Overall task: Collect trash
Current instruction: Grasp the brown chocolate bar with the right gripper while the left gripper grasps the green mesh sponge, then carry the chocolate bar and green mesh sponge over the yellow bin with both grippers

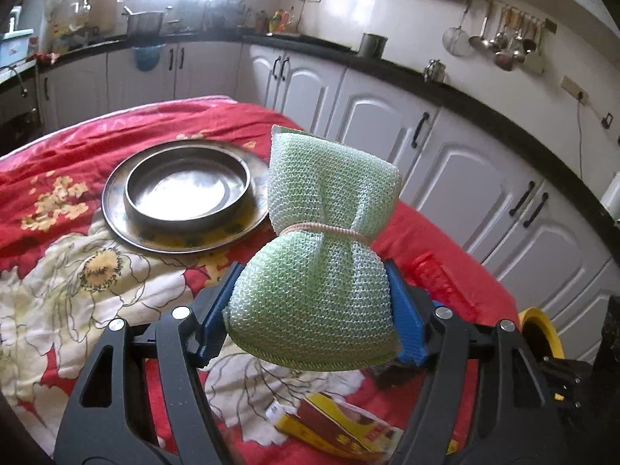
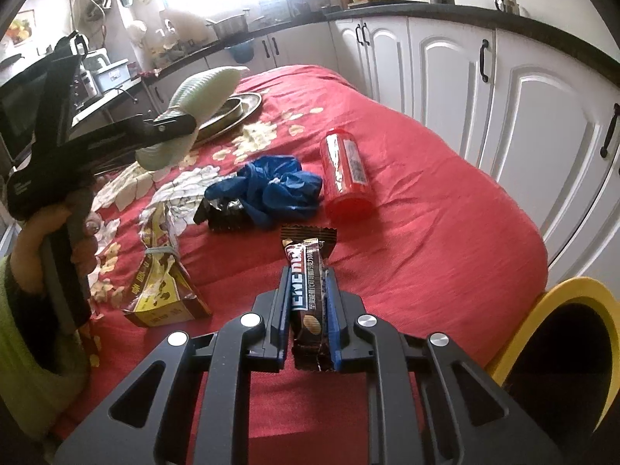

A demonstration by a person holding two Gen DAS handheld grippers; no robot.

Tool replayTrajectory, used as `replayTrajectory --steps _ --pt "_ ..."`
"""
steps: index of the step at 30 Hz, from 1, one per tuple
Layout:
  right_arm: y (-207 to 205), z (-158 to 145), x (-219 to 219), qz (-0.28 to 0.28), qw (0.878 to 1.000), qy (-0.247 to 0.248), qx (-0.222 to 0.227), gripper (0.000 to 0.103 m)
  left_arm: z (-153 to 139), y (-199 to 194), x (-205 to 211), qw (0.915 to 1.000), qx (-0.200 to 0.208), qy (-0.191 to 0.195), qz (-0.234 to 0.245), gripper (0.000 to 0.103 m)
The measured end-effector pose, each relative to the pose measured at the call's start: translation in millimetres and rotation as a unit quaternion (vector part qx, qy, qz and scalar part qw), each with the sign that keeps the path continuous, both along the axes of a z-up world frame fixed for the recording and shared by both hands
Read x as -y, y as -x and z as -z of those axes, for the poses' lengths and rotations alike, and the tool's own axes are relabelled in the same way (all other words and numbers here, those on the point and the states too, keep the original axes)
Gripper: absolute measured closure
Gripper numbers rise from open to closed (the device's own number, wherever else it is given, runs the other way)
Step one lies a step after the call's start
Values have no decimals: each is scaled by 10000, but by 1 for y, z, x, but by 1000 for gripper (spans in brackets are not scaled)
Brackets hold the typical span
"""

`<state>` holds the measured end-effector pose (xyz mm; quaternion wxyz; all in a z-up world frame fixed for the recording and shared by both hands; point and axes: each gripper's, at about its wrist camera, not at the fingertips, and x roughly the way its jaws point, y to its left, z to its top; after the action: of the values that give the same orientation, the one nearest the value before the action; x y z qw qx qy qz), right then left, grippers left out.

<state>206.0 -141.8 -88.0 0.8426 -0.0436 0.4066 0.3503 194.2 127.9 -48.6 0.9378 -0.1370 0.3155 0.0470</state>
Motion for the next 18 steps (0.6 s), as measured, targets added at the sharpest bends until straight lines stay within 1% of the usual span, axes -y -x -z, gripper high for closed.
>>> replayTrajectory --steps 9,18 --pt "3 -26 24 131 9994 -192 244 87 -18 14 30 9991 244 -82 343 41" --pt "0 -55 62 469 9966 -408 535 87 -28 24 64 9964 373 -205 735 41"
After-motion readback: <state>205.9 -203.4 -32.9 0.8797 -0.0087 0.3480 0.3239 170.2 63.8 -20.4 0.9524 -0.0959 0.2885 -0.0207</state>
